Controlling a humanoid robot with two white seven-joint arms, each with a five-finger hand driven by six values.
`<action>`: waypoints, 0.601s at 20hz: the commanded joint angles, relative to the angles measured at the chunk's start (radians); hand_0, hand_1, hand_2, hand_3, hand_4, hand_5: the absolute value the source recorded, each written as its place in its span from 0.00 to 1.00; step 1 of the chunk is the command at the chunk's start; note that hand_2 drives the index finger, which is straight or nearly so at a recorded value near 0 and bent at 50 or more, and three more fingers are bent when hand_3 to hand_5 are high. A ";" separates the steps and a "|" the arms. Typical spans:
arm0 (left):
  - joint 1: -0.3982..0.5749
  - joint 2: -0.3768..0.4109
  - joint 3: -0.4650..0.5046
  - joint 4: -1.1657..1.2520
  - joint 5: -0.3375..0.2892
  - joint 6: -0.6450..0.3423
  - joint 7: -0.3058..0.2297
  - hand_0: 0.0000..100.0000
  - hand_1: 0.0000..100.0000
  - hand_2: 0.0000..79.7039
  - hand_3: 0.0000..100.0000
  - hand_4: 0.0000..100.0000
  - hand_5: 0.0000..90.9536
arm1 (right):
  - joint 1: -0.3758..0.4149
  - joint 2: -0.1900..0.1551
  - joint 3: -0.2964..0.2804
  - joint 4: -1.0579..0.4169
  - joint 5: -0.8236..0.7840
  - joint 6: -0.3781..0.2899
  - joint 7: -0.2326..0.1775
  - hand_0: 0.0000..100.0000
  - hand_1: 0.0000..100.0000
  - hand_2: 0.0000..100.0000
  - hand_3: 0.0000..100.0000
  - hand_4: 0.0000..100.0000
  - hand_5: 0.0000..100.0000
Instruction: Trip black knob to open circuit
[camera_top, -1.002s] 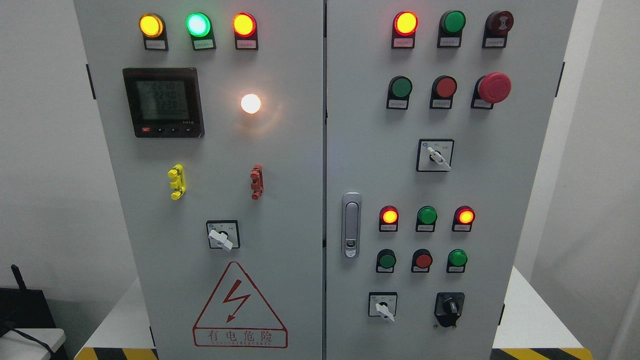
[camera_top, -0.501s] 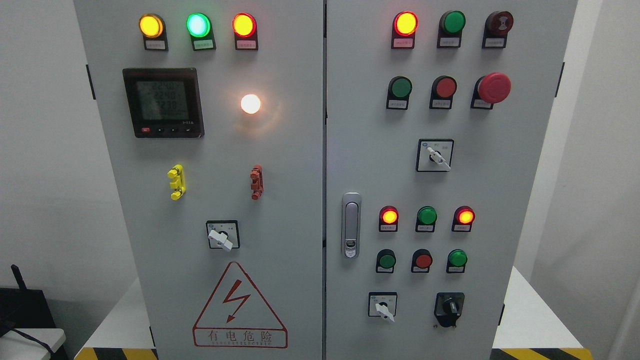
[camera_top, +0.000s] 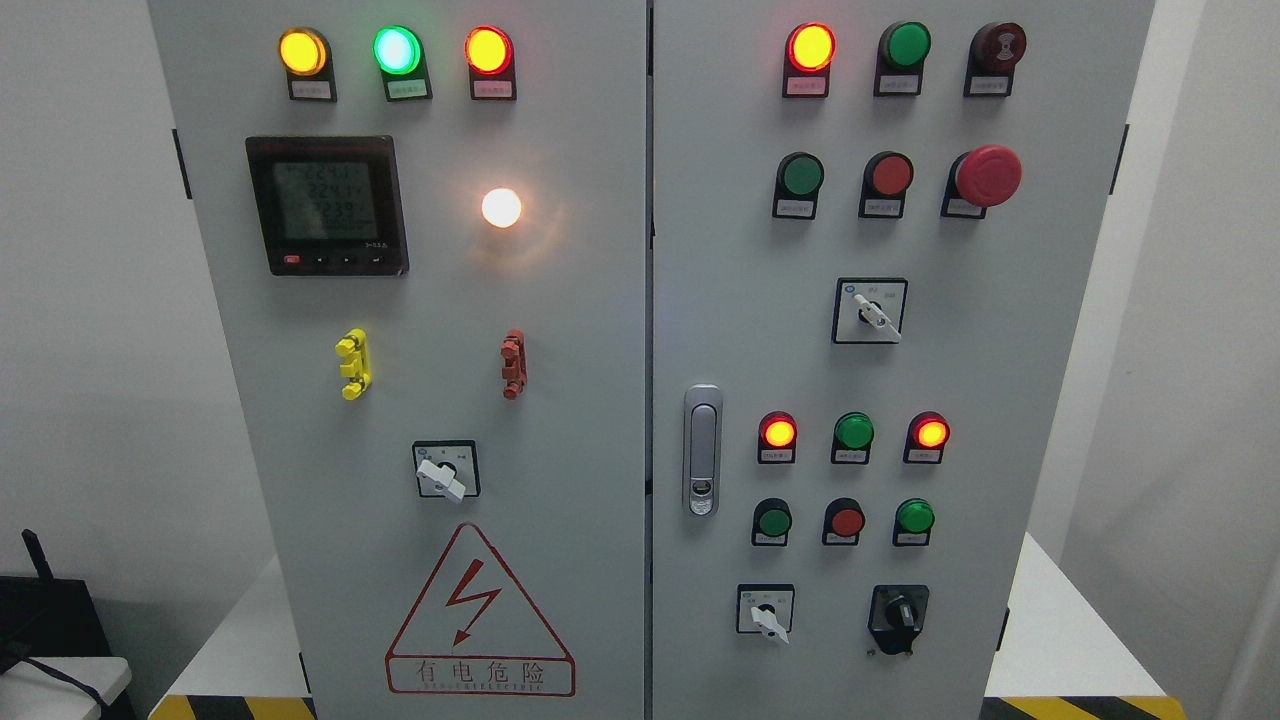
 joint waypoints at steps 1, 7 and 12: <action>-0.008 0.000 0.000 0.000 -0.032 0.000 0.001 0.12 0.39 0.00 0.00 0.00 0.00 | 0.033 -0.001 -0.053 -0.334 0.001 -0.172 -0.003 0.30 0.64 0.37 0.76 0.82 0.89; -0.008 -0.001 0.000 0.000 -0.032 0.000 0.001 0.12 0.39 0.00 0.00 0.00 0.00 | 0.074 -0.007 -0.075 -0.601 0.001 -0.206 0.000 0.31 0.61 0.40 0.79 0.85 0.91; -0.008 0.000 0.000 0.000 -0.032 0.000 0.001 0.12 0.39 0.00 0.00 0.00 0.00 | 0.090 -0.023 -0.067 -0.773 -0.002 -0.195 0.012 0.33 0.56 0.41 0.81 0.87 0.93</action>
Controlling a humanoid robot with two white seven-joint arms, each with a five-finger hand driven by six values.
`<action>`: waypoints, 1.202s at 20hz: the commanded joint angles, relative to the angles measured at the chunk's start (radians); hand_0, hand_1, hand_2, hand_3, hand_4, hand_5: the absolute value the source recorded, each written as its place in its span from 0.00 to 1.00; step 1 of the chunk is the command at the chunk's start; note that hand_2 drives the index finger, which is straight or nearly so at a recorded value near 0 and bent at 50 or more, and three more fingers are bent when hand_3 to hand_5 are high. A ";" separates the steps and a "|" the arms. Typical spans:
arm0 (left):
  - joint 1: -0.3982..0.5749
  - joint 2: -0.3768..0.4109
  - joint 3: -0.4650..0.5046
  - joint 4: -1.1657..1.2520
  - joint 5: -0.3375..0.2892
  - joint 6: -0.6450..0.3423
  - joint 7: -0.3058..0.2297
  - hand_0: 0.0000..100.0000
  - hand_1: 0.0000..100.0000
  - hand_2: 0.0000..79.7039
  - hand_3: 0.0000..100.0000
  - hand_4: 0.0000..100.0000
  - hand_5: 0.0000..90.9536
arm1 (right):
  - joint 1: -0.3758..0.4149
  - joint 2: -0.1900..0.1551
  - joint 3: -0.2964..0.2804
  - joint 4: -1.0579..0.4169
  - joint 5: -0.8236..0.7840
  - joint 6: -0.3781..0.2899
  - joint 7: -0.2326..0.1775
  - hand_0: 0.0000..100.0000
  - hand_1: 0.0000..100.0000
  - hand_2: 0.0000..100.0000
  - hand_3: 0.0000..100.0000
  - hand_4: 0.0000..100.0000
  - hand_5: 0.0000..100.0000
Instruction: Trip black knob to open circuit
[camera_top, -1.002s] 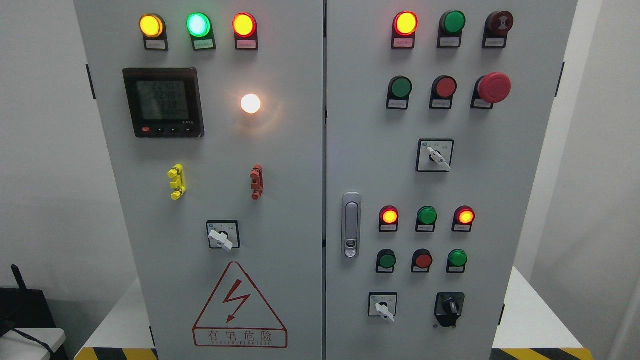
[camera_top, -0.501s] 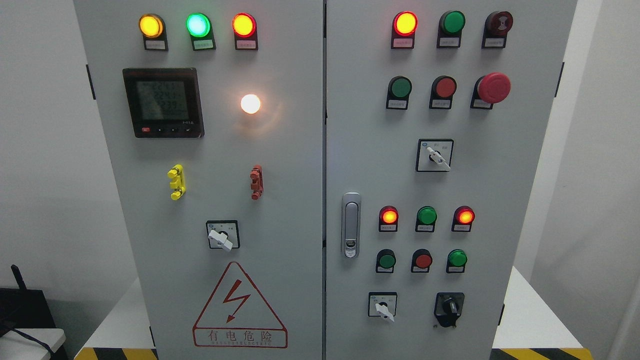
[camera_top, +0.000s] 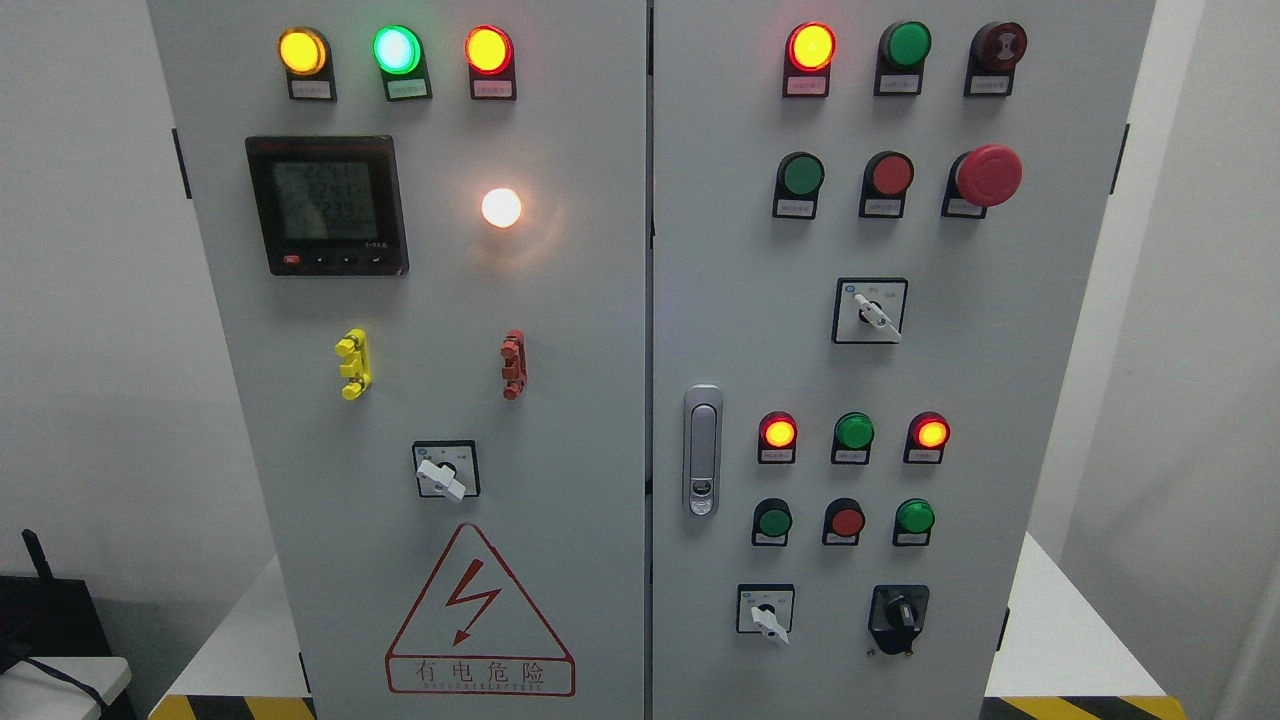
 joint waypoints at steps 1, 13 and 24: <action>-0.008 0.000 0.000 0.000 -0.034 0.000 0.001 0.12 0.39 0.00 0.00 0.00 0.00 | 0.027 -0.001 -0.022 -0.417 0.000 -0.184 0.029 0.34 0.56 0.41 0.81 0.87 0.93; -0.008 0.000 0.000 0.000 -0.034 0.000 0.001 0.12 0.39 0.00 0.00 0.00 0.00 | -0.004 -0.001 -0.030 -0.722 -0.006 0.049 0.181 0.35 0.50 0.38 0.80 0.87 0.93; -0.008 0.000 0.000 0.000 -0.032 0.000 0.001 0.12 0.39 0.00 0.00 0.00 0.00 | -0.323 0.001 -0.021 -0.801 -0.003 0.357 0.186 0.33 0.51 0.38 0.80 0.88 0.94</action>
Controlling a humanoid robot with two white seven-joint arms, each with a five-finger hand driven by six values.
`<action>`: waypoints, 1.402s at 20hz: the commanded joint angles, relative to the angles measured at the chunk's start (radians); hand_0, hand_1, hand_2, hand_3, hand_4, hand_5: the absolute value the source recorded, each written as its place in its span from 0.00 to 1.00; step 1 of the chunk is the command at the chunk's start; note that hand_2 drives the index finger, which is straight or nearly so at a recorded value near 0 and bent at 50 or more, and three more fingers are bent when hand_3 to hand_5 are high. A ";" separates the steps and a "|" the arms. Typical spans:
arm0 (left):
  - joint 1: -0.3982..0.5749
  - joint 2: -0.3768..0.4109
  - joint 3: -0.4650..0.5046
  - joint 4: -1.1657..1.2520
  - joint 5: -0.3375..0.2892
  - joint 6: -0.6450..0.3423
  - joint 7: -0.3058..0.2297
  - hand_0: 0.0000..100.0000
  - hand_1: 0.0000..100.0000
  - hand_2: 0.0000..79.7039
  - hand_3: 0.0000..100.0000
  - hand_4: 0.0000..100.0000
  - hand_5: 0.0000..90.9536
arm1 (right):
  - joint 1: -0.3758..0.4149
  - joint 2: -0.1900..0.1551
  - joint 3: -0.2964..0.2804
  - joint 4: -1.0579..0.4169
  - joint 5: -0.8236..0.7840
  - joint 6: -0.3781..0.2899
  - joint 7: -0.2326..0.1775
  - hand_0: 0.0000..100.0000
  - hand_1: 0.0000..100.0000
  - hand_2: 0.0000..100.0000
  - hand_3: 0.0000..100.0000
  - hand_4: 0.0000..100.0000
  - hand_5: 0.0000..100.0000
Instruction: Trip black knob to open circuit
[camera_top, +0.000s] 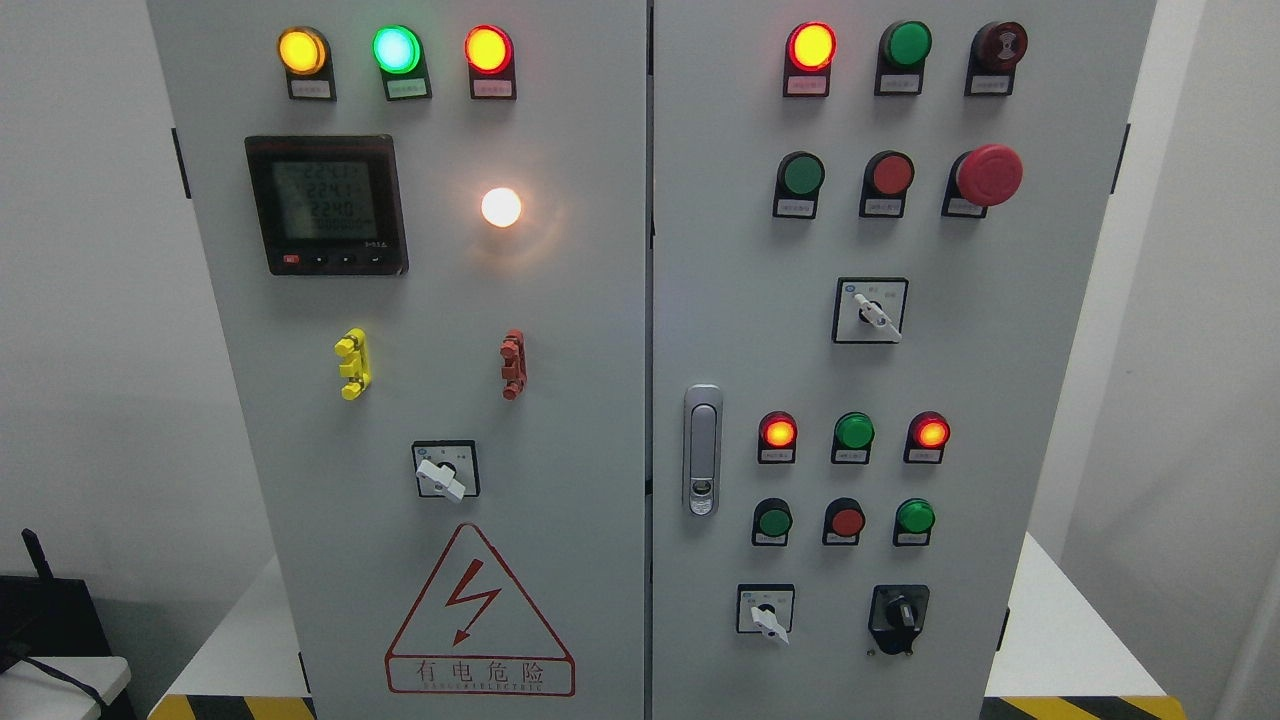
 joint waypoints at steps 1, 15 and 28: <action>-0.008 0.000 0.000 0.000 -0.034 0.000 0.001 0.12 0.39 0.00 0.00 0.00 0.00 | -0.158 0.011 0.005 -0.149 0.001 0.095 0.000 0.33 0.52 0.38 0.80 0.88 0.94; -0.008 0.000 0.000 0.000 -0.032 0.000 0.001 0.12 0.39 0.00 0.00 0.00 0.00 | -0.361 0.023 0.057 -0.138 0.072 0.373 -0.030 0.16 0.75 0.39 0.82 0.89 0.95; -0.008 0.000 0.000 0.000 -0.032 0.000 0.001 0.12 0.39 0.00 0.00 0.00 0.00 | -0.516 0.063 0.142 -0.022 0.102 0.508 -0.136 0.10 0.83 0.39 0.83 0.90 0.95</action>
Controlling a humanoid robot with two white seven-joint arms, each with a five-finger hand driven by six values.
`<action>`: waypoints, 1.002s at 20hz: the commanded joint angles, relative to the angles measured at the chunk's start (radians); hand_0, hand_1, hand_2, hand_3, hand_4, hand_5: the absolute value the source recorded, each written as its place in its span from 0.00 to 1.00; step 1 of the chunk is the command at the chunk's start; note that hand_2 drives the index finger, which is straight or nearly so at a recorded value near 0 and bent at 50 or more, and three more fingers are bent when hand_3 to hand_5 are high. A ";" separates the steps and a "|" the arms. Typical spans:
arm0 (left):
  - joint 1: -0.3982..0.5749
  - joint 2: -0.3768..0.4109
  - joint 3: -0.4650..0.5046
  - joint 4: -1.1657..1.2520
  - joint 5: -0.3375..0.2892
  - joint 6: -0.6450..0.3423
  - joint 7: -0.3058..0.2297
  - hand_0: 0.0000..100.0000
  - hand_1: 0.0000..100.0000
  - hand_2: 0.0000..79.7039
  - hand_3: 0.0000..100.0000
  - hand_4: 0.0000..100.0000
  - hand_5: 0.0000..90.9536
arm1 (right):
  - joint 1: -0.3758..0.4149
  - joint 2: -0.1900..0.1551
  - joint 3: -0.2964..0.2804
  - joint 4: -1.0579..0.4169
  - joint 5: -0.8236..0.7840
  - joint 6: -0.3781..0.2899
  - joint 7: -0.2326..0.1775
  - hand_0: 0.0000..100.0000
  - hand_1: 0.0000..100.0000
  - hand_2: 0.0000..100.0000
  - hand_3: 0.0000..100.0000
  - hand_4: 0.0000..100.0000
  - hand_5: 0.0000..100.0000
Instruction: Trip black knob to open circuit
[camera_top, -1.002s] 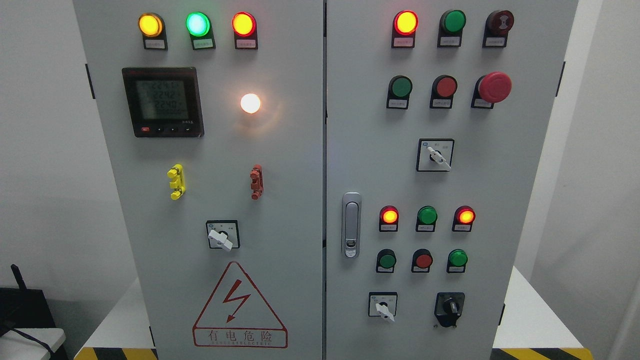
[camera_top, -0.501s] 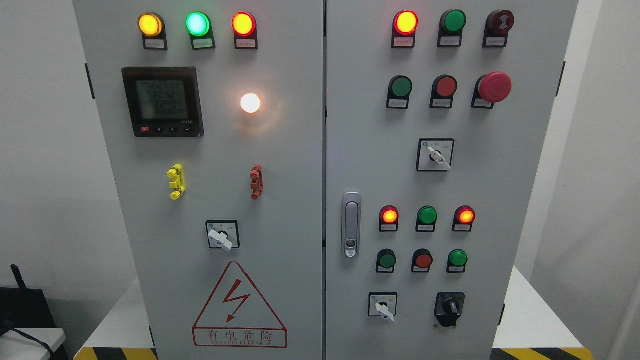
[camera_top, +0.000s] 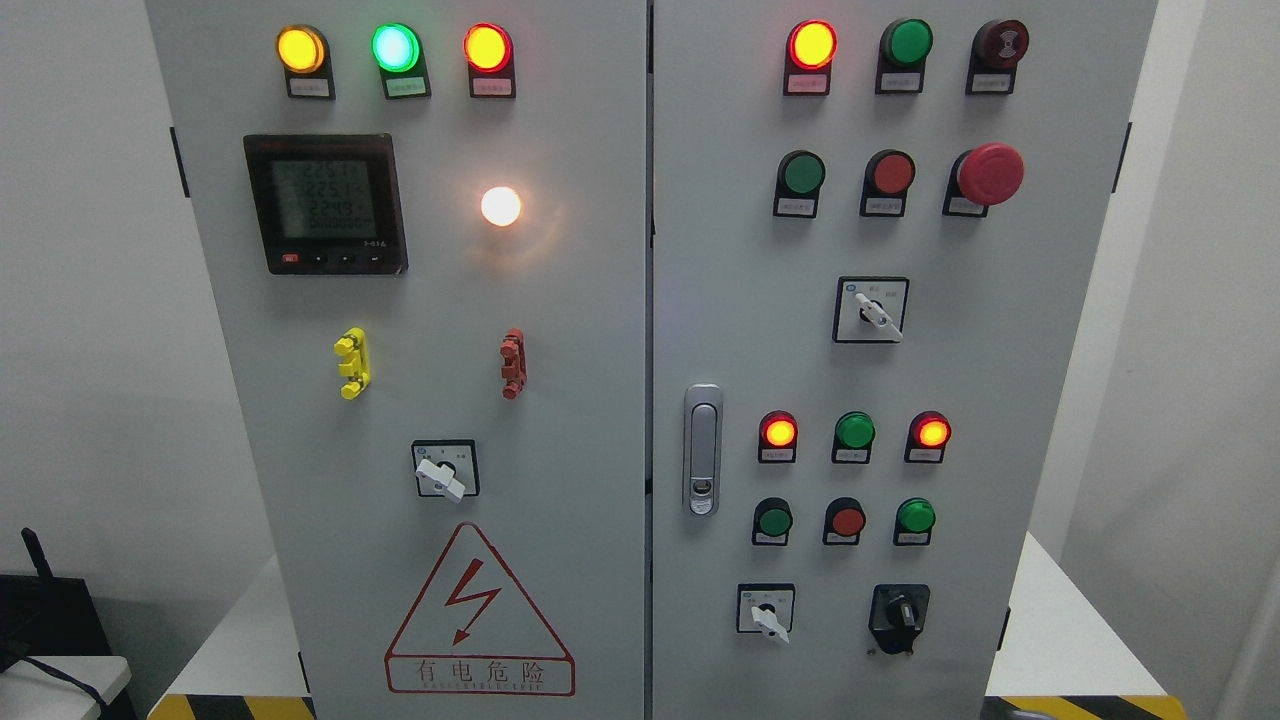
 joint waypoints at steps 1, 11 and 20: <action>-0.008 -0.001 0.000 0.000 -0.032 0.000 0.001 0.12 0.39 0.00 0.00 0.00 0.00 | -0.071 0.045 0.070 0.075 0.013 0.026 -0.026 0.11 0.83 0.40 0.83 0.90 0.95; -0.008 0.000 0.000 0.000 -0.032 0.000 0.001 0.12 0.39 0.00 0.00 0.00 0.00 | -0.160 0.068 0.076 0.201 0.016 0.061 -0.061 0.20 0.81 0.41 0.83 0.91 0.95; -0.008 0.000 0.000 0.000 -0.034 0.000 0.001 0.12 0.39 0.00 0.00 0.00 0.00 | -0.199 0.067 0.061 0.257 0.022 0.061 -0.101 0.22 0.80 0.41 0.83 0.91 0.95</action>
